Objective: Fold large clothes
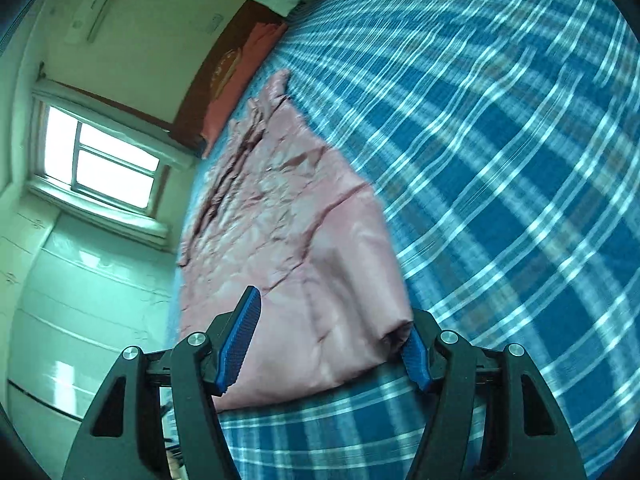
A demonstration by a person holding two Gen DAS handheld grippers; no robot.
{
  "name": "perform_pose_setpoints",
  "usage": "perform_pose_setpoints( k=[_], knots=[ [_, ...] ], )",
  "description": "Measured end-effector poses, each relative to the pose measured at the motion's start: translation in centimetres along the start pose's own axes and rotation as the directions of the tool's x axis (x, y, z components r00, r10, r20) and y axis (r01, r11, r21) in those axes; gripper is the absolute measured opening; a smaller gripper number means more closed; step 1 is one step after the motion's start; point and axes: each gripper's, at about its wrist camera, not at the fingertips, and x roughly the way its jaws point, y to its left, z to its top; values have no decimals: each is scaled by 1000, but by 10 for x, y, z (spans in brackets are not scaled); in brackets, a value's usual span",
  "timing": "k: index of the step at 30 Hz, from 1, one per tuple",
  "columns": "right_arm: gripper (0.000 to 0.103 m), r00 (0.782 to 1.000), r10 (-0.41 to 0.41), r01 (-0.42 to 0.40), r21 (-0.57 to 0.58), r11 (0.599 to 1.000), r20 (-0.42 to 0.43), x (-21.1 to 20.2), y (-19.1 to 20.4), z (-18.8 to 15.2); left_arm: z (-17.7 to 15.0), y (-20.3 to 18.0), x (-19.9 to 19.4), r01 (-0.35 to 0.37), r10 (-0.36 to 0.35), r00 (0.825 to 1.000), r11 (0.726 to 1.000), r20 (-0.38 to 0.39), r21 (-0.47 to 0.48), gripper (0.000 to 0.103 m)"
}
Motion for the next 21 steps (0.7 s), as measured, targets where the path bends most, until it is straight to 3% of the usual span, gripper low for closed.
perform_pose_setpoints(
  k=[13, 14, 16, 18, 21],
  knots=[
    [63, 1000, -14, 15, -65, 998, 28, 36, 30, 4, 3, -28, 30, 18, -20, 1000, 996, 19, 90, 69],
    [59, 999, -33, 35, -75, 997, 36, 39, 33, 4, 4, -29, 31, 12, -14, 1000, 995, 23, 97, 66],
    [52, 997, -56, 60, -89, 994, 43, 45, 36, 8, 5, -34, 35, 5, -7, 1000, 993, 22, 114, 44],
    [33, 997, -65, 67, -95, 993, 30, 49, 36, 10, 7, -35, 42, 3, -3, 1000, 994, -4, 111, 29],
    [18, 998, -55, 58, -97, 994, 29, 52, 36, 13, 7, -35, 44, 27, -26, 1000, 994, -12, 111, 11]
  ],
)
